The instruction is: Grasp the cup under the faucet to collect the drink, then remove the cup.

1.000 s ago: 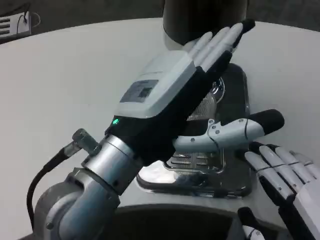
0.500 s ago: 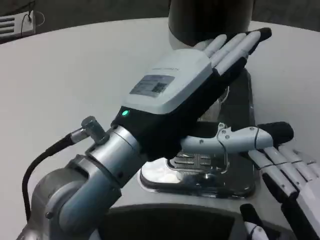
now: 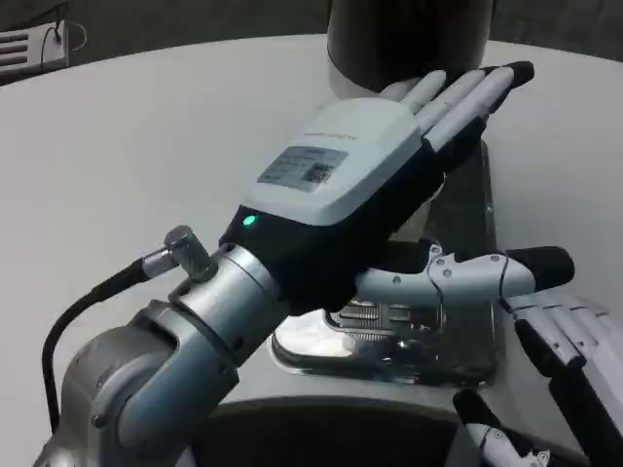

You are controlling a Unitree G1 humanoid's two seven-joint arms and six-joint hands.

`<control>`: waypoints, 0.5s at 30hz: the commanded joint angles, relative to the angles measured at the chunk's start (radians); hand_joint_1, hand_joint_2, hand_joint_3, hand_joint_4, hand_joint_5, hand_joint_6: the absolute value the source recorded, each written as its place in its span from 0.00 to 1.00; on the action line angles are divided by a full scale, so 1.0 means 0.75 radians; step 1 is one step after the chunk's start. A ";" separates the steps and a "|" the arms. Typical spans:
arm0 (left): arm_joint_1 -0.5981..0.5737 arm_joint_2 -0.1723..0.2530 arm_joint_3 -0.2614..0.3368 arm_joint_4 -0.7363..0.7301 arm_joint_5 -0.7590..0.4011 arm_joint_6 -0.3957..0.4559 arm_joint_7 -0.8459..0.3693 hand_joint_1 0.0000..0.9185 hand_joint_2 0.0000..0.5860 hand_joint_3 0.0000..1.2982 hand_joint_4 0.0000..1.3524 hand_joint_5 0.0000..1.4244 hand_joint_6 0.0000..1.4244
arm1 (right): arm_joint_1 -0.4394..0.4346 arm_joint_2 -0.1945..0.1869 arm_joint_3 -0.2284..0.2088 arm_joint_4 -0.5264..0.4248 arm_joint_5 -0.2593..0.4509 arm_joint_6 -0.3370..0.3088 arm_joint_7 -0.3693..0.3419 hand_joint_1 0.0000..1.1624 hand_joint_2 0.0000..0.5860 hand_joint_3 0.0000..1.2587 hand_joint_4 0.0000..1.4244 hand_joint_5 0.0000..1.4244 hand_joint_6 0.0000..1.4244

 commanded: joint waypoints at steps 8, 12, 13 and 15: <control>0.021 -0.001 -0.021 0.003 -0.003 0.007 -0.048 0.00 0.20 0.00 0.00 0.00 0.00 | -0.114 0.036 0.021 0.087 0.182 0.069 0.040 0.34 0.57 0.01 0.04 0.06 0.11; 0.029 -0.001 -0.016 -0.003 -0.003 0.007 -0.042 0.00 0.19 0.00 0.00 0.00 0.00 | -0.170 0.050 0.024 0.125 0.260 0.101 0.054 0.36 0.53 0.00 0.04 0.06 0.12; 0.032 -0.001 -0.014 -0.005 -0.003 0.006 -0.039 0.00 0.19 0.00 0.00 0.00 0.00 | -0.184 0.053 0.026 0.135 0.279 0.109 0.057 0.36 0.52 0.00 0.04 0.06 0.12; 0.036 -0.001 -0.009 -0.009 -0.002 0.007 -0.036 0.00 0.19 0.00 0.00 0.00 0.00 | -0.211 0.064 0.034 0.152 0.319 0.127 0.063 0.38 0.50 0.00 0.04 0.06 0.13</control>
